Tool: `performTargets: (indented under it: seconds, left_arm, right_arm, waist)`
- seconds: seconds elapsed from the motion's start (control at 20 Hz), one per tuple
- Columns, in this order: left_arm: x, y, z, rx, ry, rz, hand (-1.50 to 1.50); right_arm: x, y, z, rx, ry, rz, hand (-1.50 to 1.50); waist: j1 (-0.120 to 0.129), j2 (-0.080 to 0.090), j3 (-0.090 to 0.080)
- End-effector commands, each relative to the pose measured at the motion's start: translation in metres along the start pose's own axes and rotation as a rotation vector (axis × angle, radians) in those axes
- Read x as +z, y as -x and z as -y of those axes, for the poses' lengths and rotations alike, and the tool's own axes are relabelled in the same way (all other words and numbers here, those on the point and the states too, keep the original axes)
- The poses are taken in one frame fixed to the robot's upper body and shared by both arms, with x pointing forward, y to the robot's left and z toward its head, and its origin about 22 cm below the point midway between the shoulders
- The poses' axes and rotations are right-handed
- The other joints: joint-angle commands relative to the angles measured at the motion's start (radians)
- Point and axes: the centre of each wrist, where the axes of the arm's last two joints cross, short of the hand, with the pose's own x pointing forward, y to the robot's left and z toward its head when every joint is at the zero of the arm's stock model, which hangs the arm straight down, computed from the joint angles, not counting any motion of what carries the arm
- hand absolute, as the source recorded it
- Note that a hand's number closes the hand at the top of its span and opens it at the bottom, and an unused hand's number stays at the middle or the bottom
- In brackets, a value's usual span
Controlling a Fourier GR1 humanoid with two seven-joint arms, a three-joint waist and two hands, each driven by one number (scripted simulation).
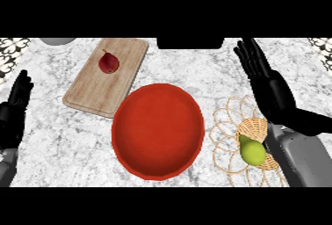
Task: Pick the cupcake from the placemat and place it in the bowl
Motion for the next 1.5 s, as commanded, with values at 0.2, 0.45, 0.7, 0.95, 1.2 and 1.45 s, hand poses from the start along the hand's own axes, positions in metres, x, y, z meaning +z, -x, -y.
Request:
performTargets:
  seconds: [0.2, 0.45, 0.7, 0.95, 1.2, 1.45]
  left_arm:
    - [0.0, -0.013, 0.032, 0.186, 0.234, -0.131, 0.0]
    - [0.007, -0.01, 0.039, 0.262, 0.348, -0.215, 0.0]
    - [0.0, -0.034, 0.029, 0.285, 0.389, -0.21, 0.0]
    - [-0.011, -0.02, 0.023, 0.268, 0.382, -0.24, 0.0]
    - [-0.002, -0.02, 0.037, 0.276, 0.359, -0.236, 0.0]
    - [-0.014, -0.03, 0.035, 0.264, 0.382, -0.216, 0.0]
  right_arm:
    - [0.088, 0.039, 0.079, 0.01, 0.236, -0.381, 1.5]
    - [0.157, 0.054, 0.082, 0.4, 0.269, -0.352, -1.5]
    - [0.191, 0.039, 0.05, 0.438, 0.188, -0.145, -1.5]
    - [0.173, -0.023, 0.062, 0.645, 0.164, -0.234, -1.5]
    - [0.166, -0.068, 0.067, 0.808, 0.06, -0.466, -1.5]
    - [0.134, -0.093, 0.052, 0.929, -0.042, -0.638, -1.5]
  waist:
    - [-0.035, -0.011, 0.004]
    - [-0.03, -0.017, 0.004]
    - [-0.009, -0.021, 0.002]
    - [-0.022, -0.019, -0.002]
    - [-0.02, -0.021, -0.005]
    - [0.006, -0.014, -0.003]
